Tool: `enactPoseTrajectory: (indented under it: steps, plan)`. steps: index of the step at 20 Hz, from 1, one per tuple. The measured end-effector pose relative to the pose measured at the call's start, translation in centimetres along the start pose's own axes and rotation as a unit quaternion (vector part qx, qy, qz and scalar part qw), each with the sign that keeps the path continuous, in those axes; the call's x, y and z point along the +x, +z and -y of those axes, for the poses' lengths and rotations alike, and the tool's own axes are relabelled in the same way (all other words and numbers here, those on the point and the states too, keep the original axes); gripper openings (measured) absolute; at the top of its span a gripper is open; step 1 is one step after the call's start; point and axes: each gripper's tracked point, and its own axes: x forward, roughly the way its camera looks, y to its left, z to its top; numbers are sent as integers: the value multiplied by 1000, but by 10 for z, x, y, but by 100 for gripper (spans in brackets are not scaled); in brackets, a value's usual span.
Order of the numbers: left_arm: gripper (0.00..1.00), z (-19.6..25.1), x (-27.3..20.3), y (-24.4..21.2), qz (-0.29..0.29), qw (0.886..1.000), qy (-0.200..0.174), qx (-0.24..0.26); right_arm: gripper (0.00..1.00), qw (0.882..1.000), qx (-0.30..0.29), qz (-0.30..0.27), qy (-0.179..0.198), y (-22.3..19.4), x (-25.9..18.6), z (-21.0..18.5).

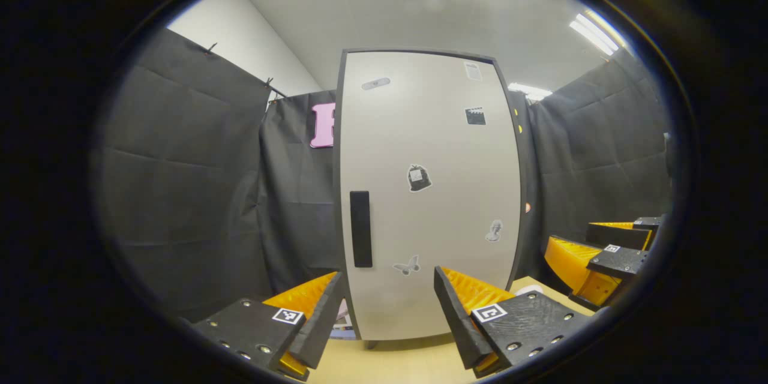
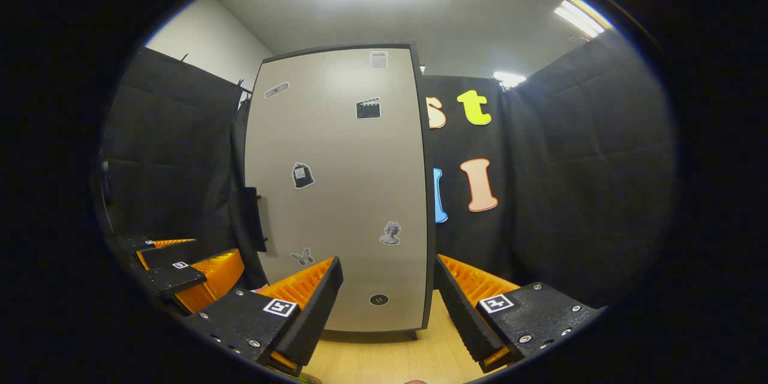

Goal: Open the cabinet door with the right hand, grasp the bottle in the cabinet with the left hand and place it on the coaster, then close the cabinet door with the right hand.

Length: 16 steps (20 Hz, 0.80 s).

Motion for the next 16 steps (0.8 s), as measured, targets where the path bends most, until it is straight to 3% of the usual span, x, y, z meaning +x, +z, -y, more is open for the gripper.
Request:
enactPoseTrajectory:
  steps: [1, 3, 4, 6, 8, 9, 10, 11, 13, 14, 16]
  plan:
    - [86, 0, 0, -2, -1, 1000, 0, -1, 94, 1000, -2, 0, 0, 0, 0, 2]
    - [86, 0, 2, -3, -3, 1000, 1, -3, 94, 1000, -4, 0, -2, 0, 2, 4]
    - [91, 1, 2, -3, -4, 1000, 0, -4, 94, 1000, -3, 1, -3, 0, 1, 5]
    - [86, 0, 1, -4, -5, 1000, 1, -7, 89, 1000, -1, 2, -3, 1, 1, 5]
    - [91, -1, 2, -5, -6, 1000, 3, -8, 94, 1000, -3, 3, -4, 1, 2, 5]
    - [86, -2, 2, -5, -6, 1000, 5, -8, 94, 1000, -3, 3, -3, 1, 1, 4]
    - [90, -3, 3, -4, -5, 1000, 6, -8, 89, 1000, -3, 3, -2, 2, 2, 3]
    - [86, -4, 2, -3, -5, 1000, 7, -8, 94, 1000, -3, 4, -1, 2, 2, 3]
    - [90, -5, 2, -2, -3, 1000, 8, -10, 95, 1000, -4, 6, 2, 4, 2, 0]
    - [86, -5, 3, -1, -2, 1000, 9, -10, 95, 1000, -4, 7, 2, 4, 2, 0]
    - [90, -6, 1, 1, 1, 1000, 10, -10, 89, 1000, -5, 9, 4, 5, 1, -1]
